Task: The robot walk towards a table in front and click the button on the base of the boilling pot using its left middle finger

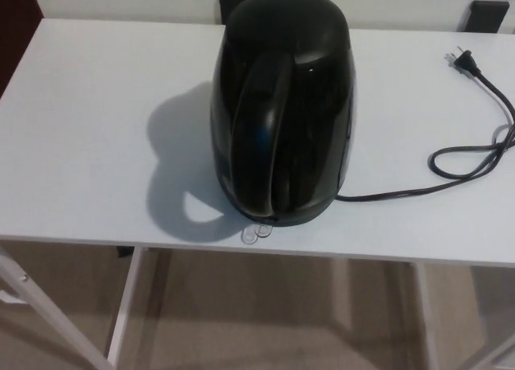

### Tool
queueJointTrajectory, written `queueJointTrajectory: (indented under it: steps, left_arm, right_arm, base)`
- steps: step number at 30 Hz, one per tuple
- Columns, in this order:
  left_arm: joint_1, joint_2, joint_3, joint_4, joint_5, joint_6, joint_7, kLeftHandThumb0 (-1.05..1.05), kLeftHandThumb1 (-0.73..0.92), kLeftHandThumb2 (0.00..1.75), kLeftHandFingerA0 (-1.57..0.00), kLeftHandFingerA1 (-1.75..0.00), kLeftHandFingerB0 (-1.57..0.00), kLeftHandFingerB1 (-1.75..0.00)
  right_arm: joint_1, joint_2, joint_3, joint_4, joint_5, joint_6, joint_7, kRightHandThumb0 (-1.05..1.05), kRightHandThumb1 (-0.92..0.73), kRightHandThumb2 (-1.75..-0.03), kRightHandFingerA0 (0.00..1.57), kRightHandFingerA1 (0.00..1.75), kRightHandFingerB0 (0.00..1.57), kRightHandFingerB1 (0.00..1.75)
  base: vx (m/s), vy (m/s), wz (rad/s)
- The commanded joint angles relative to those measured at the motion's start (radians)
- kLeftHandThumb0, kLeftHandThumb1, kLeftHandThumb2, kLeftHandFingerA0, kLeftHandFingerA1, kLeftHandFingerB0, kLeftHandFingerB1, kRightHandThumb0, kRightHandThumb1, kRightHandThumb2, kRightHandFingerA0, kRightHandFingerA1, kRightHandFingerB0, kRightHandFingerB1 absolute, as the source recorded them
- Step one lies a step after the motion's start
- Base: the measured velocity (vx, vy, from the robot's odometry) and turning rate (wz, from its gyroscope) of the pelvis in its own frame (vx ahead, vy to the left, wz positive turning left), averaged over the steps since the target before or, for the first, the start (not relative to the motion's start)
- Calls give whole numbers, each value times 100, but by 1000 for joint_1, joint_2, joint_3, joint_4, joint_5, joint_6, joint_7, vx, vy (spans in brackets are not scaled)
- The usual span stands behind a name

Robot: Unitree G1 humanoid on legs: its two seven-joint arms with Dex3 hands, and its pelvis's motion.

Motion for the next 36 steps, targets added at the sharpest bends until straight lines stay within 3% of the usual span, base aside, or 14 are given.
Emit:
queueJointTrajectory:
  steps: [1,8,13,15,16,17,18,19,20,21,25,33,34,36]
  left_arm:
    - [-7,22,-6,-7,23,-3,1,-4,63,57,-50,-55,-43,-45]
    - [1,22,-9,-17,31,-16,3,-5,60,56,-50,-55,-44,-45]
    - [73,42,-111,-192,126,-120,-3,-22,51,54,-44,-49,-39,-39]
    - [127,69,-180,-330,224,-237,28,-44,41,68,-35,-49,-32,-44]
    - [148,85,-206,-404,271,-258,48,-48,41,70,-37,-50,-32,-45]
    - [154,95,-220,-434,302,-287,64,-48,41,70,-37,-50,-32,-45]
    - [156,112,-244,-468,365,-345,97,-50,52,56,-43,-42,-38,-36]
    - [153,130,-272,-525,432,-380,112,-64,47,81,-36,-51,-30,-46]
    - [147,142,-292,-561,473,-407,120,-64,63,59,-38,-39,-33,-34]
    - [135,156,-314,-603,514,-427,119,-67,67,61,-34,-36,-30,-31]
    - [68,179,-381,-739,656,-466,136,-77,77,63,-34,-36,-32,-32]
    - [-121,183,-494,-829,778,-459,90,-83,79,65,-29,-35,-27,-30]
    - [-168,169,-513,-825,784,-457,83,-85,77,64,-33,-35,-30,-31]
    - [-218,164,-538,-802,827,-464,115,-88,78,64,-35,-34,-32,-33]
  right_arm:
    - [-8,-7,-2,4,-4,17,-1,-32,-64,-60,72,48,37,35]
    - [-15,-8,3,9,-11,14,-1,-33,-62,-59,73,48,37,36]
    - [-22,-7,1,20,-6,8,7,-34,-62,-59,71,47,37,35]
    - [-21,-5,5,15,-8,12,6,-42,-53,-75,65,56,33,44]
    - [-25,-5,9,12,-14,15,0,-33,-63,-59,71,47,38,35]
    - [-26,-6,9,11,-15,11,-1,-33,-63,-59,71,47,38,35]
    - [-26,-4,8,6,-10,17,3,-42,-52,-74,65,56,33,44]
    - [-27,-6,10,2,-12,22,3,-43,-52,-75,65,56,33,44]
    - [-28,-5,10,1,-12,24,4,-43,-52,-75,64,56,33,44]
    - [-31,-3,10,2,-10,27,4,-33,-63,-59,71,47,38,35]
    - [-38,5,7,5,1,31,10,-32,-64,-59,72,48,38,35]
    - [-48,-3,17,-6,-14,37,4,-33,-65,-59,69,46,38,35]
    - [-54,-5,19,-4,-18,37,2,-41,-54,-76,63,56,34,45]
    - [-59,-3,16,2,-10,37,9,-40,-55,-75,63,55,35,45]
  base:
    - [0,0,0]
    - [0,0,0]
    - [0,0,0]
    - [0,0,0]
    - [0,0,0]
    - [0,0,0]
    - [0,0,0]
    - [0,0,0]
    - [0,0,0]
    - [0,0,0]
    - [0,0,0]
    - [0,0,0]
    - [0,0,0]
    - [0,0,0]
